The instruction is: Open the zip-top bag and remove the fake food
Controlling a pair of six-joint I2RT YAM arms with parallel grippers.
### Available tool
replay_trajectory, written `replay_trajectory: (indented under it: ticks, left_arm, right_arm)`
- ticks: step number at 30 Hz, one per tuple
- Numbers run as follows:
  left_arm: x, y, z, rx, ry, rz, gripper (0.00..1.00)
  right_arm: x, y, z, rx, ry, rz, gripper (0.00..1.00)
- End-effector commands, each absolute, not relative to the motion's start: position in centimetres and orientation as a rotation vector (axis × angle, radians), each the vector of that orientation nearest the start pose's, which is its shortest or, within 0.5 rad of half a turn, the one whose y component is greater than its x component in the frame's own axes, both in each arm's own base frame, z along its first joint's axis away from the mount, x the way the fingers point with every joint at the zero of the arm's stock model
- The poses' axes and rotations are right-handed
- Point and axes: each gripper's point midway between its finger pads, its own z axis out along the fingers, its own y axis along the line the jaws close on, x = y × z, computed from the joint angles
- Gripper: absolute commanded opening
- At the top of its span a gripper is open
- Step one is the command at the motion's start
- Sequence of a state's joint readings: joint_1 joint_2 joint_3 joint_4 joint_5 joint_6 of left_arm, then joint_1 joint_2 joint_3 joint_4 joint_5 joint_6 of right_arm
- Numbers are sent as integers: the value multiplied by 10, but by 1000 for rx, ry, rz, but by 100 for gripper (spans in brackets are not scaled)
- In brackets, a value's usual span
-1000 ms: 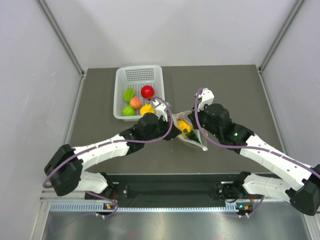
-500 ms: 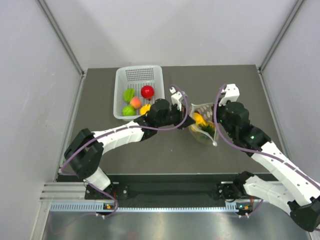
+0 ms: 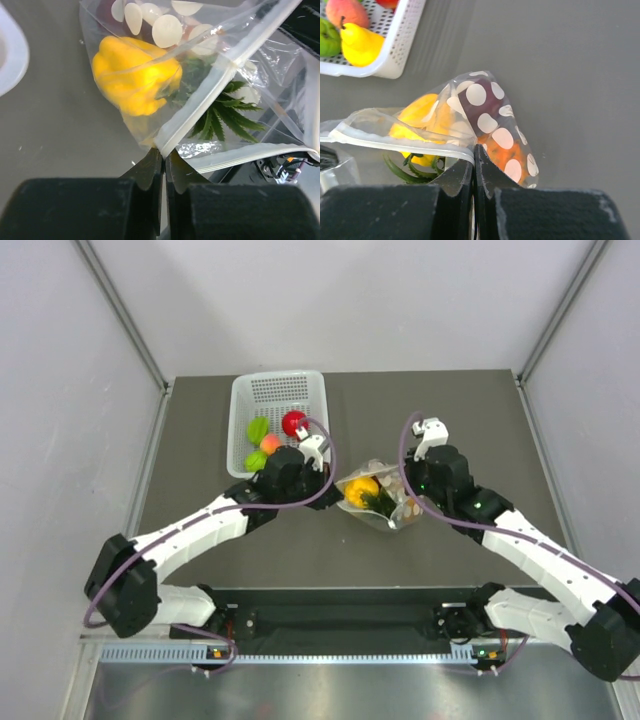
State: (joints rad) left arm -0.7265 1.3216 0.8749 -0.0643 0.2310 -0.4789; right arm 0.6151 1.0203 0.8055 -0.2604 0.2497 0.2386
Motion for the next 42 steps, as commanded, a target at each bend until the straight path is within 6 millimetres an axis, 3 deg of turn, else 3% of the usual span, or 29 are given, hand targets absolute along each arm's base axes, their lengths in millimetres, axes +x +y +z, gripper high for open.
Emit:
replay_trajectory:
  ticks: [1,2,5,9,12,15,19,23,27,33,36,38,39,41,42]
  left_arm:
    - [244,-276,172,379,2219,-831,9]
    - [241,-277,179,383,2200,-842,19]
    - [232,-283,206,426,2106,-897,35]
    - [205,-312,247,547,1956,-990,44]
    - [199,-331,263,623,1842,-1011,49]
    - [205,-346,255,650,1841,-990,53]
    - [222,-361,232,658,1880,-931,68]
    - [242,-363,213,592,1946,-831,71]
    - [246,-359,197,573,2013,-774,74]
    - [236,-375,188,593,2015,-896,78]
    - [232,-385,179,603,2027,-954,78]
    - [227,-390,169,618,2047,-991,72]
    - [225,-395,165,623,2053,-1024,57]
    - [222,-398,160,625,2070,-1044,45]
    - [222,-398,154,625,2088,-1042,33]
  right_arm:
    - [301,183,214,-206,1959,360,0]
    - [300,185,215,-212,1957,372,0]
    - [295,194,220,-232,1950,411,0]
    - [288,203,226,-253,1938,441,0]
    - [286,205,224,-256,1946,447,0]
    - [281,209,223,-267,1951,462,0]
    - [275,213,226,-277,1945,472,0]
    - [270,213,227,-282,1943,472,0]
    - [267,213,226,-282,1944,471,0]
    - [268,217,221,-288,1952,477,0]
    - [267,221,221,-291,1947,498,0]
    - [266,222,219,-293,1952,498,0]
    - [266,221,219,-294,1950,497,0]
    - [264,221,219,-292,1948,504,0]
    - [264,220,219,-290,1948,503,0]
